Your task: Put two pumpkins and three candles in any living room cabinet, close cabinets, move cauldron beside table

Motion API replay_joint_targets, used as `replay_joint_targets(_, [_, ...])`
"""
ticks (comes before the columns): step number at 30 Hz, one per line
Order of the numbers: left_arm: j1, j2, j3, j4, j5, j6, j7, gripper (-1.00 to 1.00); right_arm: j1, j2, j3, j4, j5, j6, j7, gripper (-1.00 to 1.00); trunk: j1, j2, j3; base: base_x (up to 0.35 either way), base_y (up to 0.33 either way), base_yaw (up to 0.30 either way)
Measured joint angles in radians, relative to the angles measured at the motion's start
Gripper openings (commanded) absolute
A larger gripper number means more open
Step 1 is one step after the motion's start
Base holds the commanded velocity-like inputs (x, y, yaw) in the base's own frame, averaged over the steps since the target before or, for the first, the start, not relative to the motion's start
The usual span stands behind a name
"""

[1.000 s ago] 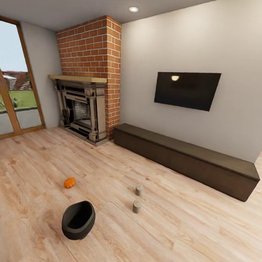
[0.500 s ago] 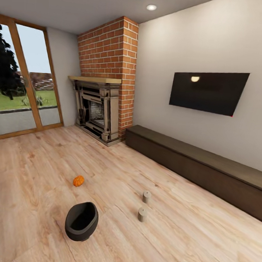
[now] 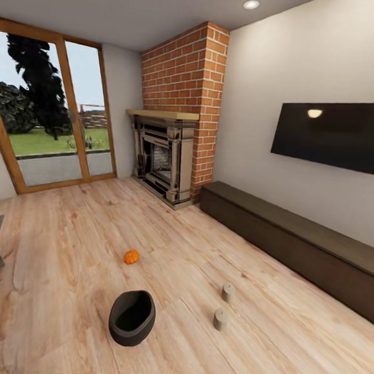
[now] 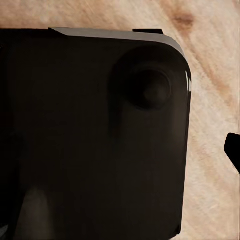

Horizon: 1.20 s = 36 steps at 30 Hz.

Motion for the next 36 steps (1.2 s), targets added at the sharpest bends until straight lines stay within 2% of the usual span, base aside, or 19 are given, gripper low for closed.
replay_joint_targets(10, [0.0,0.0,-0.001,0.0,0.0,0.0,0.0,1.0,0.0,0.002,0.001,0.004,0.004,0.001,0.007,1.0,0.0,0.0,-0.004,0.103,-0.089,0.242])
replay_joint_targets(15, [0.0,0.0,-0.001,0.0,0.0,0.0,0.0,1.0,0.0,0.003,0.001,0.004,0.002,-0.008,0.007,1.0,0.0,0.0,-0.005,0.025,-0.019,0.034])
replay_joint_targets(18, [0.0,0.0,-0.001,0.0,0.0,-0.002,0.0,1.0,0.0,0.001,0.0,0.002,0.001,-0.042,0.005,1.0,0.0,0.0,-0.007,0.002,-0.002,0.003])
replay_joint_targets(29, [0.0,0.001,0.0,0.0,0.0,-0.042,0.0,1.0,0.0,0.002,-0.001,-0.001,0.0,-0.051,0.002,1.0,0.0,0.0,-0.008,0.007,0.0,0.0])
replay_joint_targets(36, [0.0,0.001,-0.002,0.0,0.0,-0.043,0.0,1.0,0.0,0.002,0.0,-0.002,0.001,-0.051,0.006,1.0,0.0,0.0,-0.008,0.243,0.0,0.0])
